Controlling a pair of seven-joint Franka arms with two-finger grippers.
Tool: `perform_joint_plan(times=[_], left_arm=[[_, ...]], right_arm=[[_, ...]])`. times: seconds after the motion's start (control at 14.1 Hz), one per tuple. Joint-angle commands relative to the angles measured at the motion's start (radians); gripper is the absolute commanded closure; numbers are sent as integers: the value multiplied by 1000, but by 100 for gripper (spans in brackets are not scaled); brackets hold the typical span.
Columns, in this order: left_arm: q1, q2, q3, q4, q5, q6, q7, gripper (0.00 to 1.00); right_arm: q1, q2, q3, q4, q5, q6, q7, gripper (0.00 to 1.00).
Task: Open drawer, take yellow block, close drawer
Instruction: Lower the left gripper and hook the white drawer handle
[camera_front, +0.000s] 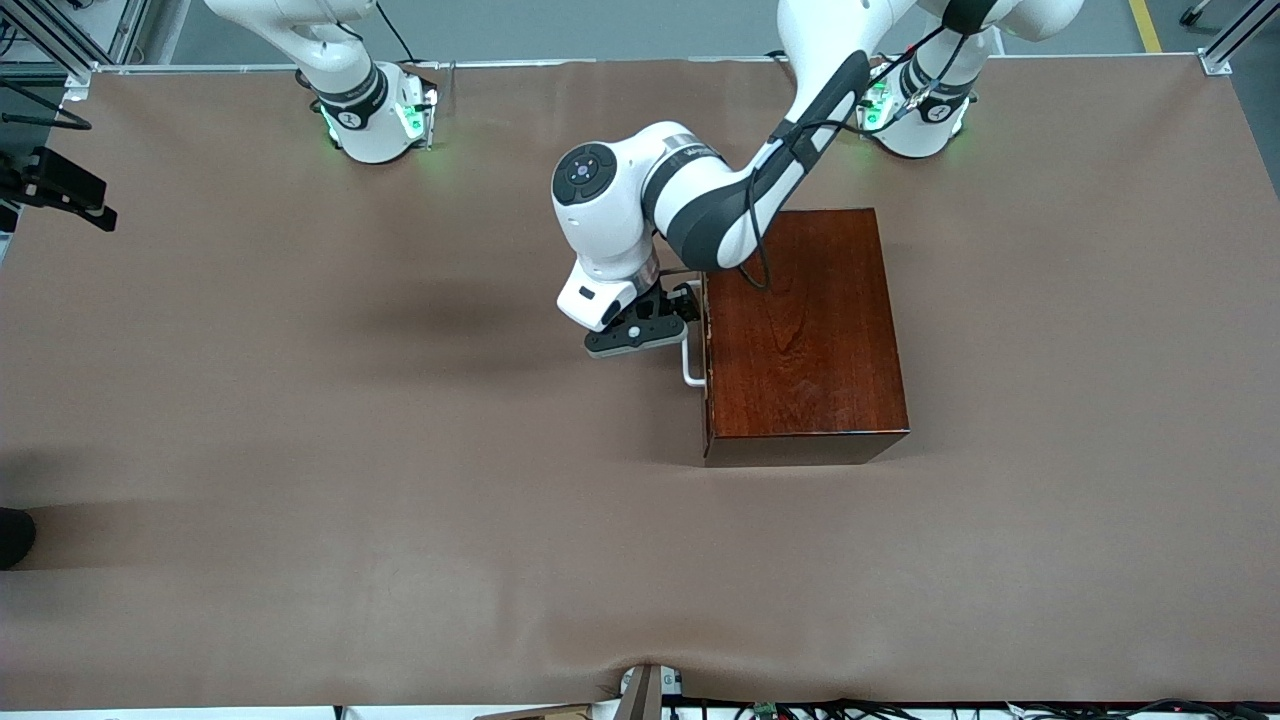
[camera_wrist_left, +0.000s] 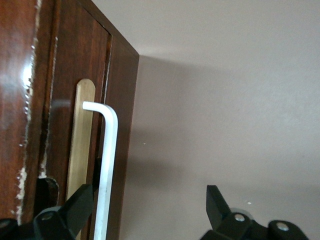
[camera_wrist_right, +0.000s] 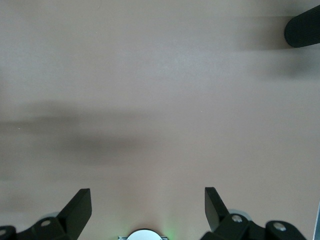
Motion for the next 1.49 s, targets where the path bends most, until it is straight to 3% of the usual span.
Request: perform_joint_plan(times=[0.0,0.99,1.42], left_arm=[[-8,34,-1,42,28,-49,54,0],[-6,92,-1,40,19,-53,45,0],[-14,109,-1,42,17,65,-80,0]], right_arm=[[-26,-6,13,1,8,-4,-3,0],[-29,-4,13,0,8,-4,-5,0],[-36,5,12,1,4,0,-3,0]])
